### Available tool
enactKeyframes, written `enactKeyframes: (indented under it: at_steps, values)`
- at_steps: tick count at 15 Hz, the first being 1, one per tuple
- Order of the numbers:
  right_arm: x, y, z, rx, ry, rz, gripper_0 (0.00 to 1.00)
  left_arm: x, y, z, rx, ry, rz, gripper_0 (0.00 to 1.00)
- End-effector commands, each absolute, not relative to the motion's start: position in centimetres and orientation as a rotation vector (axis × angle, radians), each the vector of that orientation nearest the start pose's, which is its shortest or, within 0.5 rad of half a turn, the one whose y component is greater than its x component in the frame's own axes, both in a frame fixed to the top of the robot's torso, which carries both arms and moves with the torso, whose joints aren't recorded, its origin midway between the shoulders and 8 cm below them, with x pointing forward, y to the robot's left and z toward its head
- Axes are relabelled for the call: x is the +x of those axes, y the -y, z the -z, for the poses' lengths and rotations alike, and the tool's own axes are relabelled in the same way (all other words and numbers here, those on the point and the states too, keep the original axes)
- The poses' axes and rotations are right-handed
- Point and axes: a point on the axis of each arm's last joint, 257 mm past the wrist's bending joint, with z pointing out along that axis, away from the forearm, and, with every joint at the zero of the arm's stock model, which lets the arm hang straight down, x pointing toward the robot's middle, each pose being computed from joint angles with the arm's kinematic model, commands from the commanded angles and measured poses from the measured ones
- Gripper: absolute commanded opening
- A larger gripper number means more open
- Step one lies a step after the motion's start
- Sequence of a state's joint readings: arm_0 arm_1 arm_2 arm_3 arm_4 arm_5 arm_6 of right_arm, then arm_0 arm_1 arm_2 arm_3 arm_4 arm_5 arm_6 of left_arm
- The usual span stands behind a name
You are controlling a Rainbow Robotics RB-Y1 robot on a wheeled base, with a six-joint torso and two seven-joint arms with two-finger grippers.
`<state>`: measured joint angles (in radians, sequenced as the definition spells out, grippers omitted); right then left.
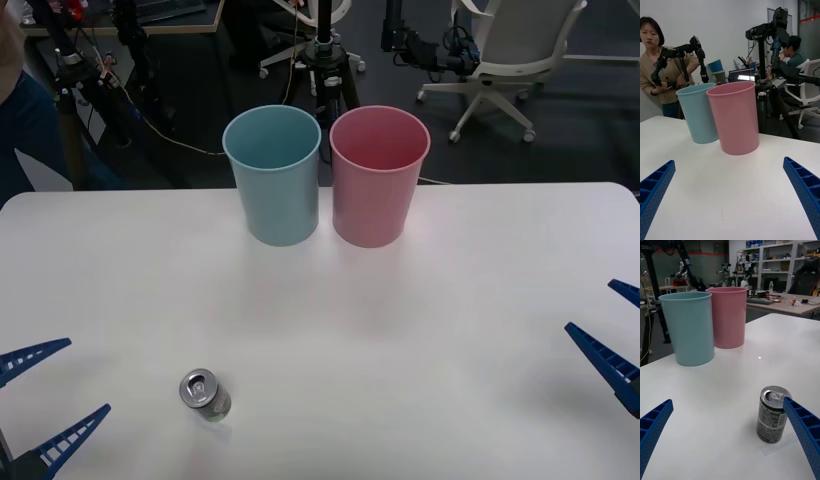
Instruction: Grasp the object on the table and drop it into the matching bin: aluminum can to the light blue bin, PET bottle to the pink bin.
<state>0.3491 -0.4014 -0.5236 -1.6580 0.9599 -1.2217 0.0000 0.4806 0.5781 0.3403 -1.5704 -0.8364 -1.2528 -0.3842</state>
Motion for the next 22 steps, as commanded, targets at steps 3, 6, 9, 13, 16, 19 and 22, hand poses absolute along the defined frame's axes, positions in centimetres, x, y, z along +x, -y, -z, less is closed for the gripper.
enactKeyframes:
  at_steps: [3, 6, 9, 13, 16, 19, 22]
  values:
    - [34.2, 33.0, 16.9, -0.465, -1.441, -0.567, 1.0, 28.1, -30.1, 24.6, 0.836, -1.466, 0.52, 1.0]
    - [34.2, 33.0, 16.9, -0.465, -1.441, -0.567, 1.0, 27.7, -29.1, 25.9, 0.858, -1.473, 0.555, 1.0]
    - [34.2, 33.0, 16.9, -0.465, -1.441, -0.567, 1.0, 28.5, -29.2, 27.5, 0.868, -1.46, 0.546, 1.0]
    - [34.2, 33.0, 16.9, -0.465, -1.441, -0.567, 1.0, 29.0, -29.1, 29.5, 0.872, -1.465, 0.548, 1.0]
    - [34.2, 33.0, 16.9, -0.465, -1.441, -0.567, 1.0, 28.7, -27.7, 30.7, 0.902, -1.443, 0.558, 1.0]
    - [34.2, 33.0, 16.9, -0.465, -1.441, -0.567, 1.0, 28.4, -26.3, 31.4, 0.918, -1.433, 0.583, 1.0]
    - [34.2, 33.0, 16.9, -0.465, -1.441, -0.567, 1.0, 29.1, -25.1, 31.9, 0.912, -1.419, 0.583, 1.0]
